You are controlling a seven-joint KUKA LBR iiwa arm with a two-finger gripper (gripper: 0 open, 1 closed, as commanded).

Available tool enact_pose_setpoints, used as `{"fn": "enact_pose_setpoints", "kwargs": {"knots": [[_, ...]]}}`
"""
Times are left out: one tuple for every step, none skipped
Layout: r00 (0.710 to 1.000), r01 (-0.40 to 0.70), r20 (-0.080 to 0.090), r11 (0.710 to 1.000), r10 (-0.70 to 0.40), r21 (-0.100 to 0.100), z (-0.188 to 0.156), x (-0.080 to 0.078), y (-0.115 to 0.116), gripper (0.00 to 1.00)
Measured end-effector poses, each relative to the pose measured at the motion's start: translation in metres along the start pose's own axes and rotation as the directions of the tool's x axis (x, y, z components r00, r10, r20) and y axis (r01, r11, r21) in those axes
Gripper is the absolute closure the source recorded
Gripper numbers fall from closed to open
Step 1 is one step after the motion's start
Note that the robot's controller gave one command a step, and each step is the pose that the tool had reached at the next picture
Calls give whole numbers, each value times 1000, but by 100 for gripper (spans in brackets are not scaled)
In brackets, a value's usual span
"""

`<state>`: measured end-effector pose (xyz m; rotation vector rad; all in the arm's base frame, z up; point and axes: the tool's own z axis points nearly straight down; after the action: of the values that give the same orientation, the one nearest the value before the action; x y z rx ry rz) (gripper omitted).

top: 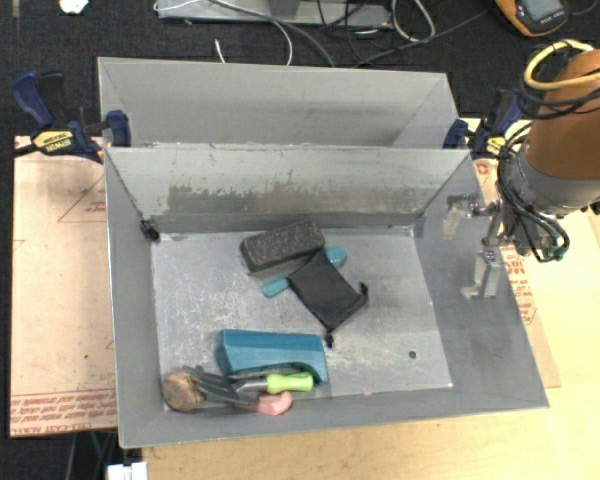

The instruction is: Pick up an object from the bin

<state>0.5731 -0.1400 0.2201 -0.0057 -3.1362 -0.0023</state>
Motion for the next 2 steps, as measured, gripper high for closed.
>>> {"fn": "enact_pose_setpoints", "kwargs": {"knots": [[1000,3,7,1000,-3,2,-5,-2,0,0],[990,142,9,990,-143,3,66,1,38,0]]}}
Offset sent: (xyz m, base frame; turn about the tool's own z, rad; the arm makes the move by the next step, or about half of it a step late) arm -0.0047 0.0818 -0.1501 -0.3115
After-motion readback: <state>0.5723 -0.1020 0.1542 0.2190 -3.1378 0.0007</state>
